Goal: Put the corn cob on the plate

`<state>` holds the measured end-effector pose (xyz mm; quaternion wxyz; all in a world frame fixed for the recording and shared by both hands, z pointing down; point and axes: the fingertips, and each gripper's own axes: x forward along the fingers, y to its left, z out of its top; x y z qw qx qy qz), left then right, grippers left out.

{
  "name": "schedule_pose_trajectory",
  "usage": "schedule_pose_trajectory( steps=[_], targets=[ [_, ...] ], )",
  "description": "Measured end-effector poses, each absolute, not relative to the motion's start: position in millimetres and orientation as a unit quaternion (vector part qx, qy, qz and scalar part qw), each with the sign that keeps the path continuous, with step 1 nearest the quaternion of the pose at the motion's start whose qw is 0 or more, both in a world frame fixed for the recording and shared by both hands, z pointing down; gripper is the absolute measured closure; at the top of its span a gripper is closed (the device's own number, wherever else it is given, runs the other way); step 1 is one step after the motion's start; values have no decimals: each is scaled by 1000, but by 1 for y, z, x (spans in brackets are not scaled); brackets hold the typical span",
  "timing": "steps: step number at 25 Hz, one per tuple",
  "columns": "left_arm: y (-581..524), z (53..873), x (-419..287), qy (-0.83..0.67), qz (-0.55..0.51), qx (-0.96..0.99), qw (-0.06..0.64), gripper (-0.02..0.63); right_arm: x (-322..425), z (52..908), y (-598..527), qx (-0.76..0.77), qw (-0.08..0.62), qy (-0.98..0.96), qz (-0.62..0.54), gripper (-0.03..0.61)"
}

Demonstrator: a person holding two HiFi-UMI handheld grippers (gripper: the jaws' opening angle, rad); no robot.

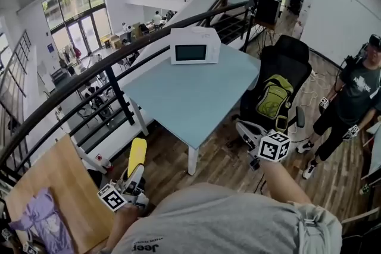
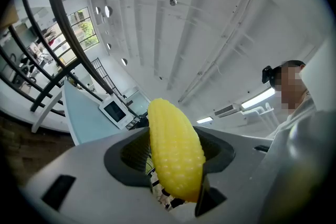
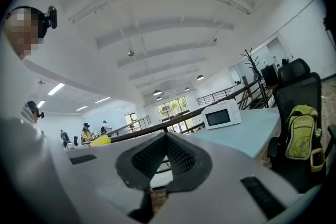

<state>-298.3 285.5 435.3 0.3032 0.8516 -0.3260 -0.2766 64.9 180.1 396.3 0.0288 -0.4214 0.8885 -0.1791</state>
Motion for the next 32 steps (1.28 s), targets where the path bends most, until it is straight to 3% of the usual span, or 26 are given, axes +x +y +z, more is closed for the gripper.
schedule_pose_trajectory(
  steps=[17,32],
  targets=[
    [268,458,-330,-330,-285,842,318,370,25,399,150,-415,8,891,-181,562],
    [144,431,-215,-367,-275,836,302,370,138,435,2,-372,62,895,-239,562]
  ],
)
